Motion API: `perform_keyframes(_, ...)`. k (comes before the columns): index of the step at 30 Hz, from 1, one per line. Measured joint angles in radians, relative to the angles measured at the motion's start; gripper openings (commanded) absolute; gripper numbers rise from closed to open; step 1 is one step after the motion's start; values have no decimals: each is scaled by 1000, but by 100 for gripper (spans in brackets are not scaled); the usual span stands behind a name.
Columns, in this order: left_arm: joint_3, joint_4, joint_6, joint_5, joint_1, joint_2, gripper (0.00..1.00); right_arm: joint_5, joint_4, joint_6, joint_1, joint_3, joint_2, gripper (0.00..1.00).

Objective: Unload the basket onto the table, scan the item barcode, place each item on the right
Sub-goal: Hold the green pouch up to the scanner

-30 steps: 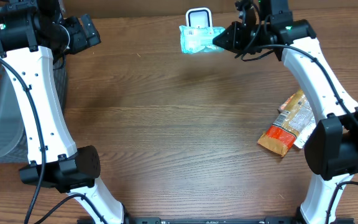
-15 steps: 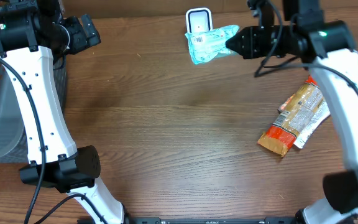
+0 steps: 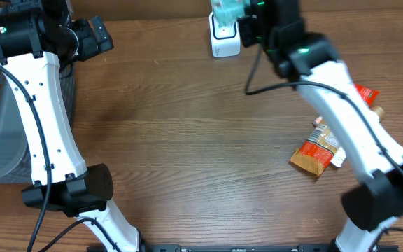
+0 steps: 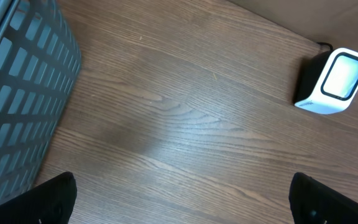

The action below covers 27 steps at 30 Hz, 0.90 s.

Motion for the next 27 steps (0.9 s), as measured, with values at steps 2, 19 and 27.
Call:
perform_keyframes(2,0,-1,0,0,0,0,100,95,121,-143,8,0,66,4)
perform_keyframes(19,0,0,0,0,0,0,100,247,695,-939,-4,-5,398,4)
perform_keyframes(27,0,0,0,0,0,0,100,247,723,-990,-4,-5,409,4)
